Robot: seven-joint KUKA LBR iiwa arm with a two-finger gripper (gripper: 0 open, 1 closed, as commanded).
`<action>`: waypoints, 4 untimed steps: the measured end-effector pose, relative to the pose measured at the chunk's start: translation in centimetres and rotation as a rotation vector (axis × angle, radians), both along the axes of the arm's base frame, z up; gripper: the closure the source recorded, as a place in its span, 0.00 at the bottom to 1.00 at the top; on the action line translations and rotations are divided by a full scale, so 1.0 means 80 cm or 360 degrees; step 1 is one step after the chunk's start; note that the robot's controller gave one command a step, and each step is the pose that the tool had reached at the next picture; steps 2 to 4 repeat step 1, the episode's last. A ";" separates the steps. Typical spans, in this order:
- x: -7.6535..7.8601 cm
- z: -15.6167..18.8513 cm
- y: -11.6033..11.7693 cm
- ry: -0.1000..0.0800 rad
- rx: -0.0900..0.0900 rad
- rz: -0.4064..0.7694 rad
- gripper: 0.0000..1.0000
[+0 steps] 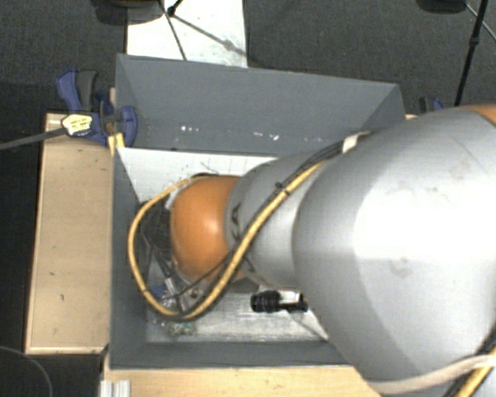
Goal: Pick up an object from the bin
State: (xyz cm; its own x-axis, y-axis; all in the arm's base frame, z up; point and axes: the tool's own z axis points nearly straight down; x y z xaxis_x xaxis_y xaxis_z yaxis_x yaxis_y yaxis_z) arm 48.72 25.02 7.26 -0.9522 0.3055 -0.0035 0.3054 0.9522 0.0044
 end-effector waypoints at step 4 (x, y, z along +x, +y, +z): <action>0.002 0.179 -0.011 -0.0006 0.0001 -0.0019 1.00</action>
Offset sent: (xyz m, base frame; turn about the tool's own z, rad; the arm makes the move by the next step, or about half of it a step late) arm -0.0005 -0.0088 0.1382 0.0110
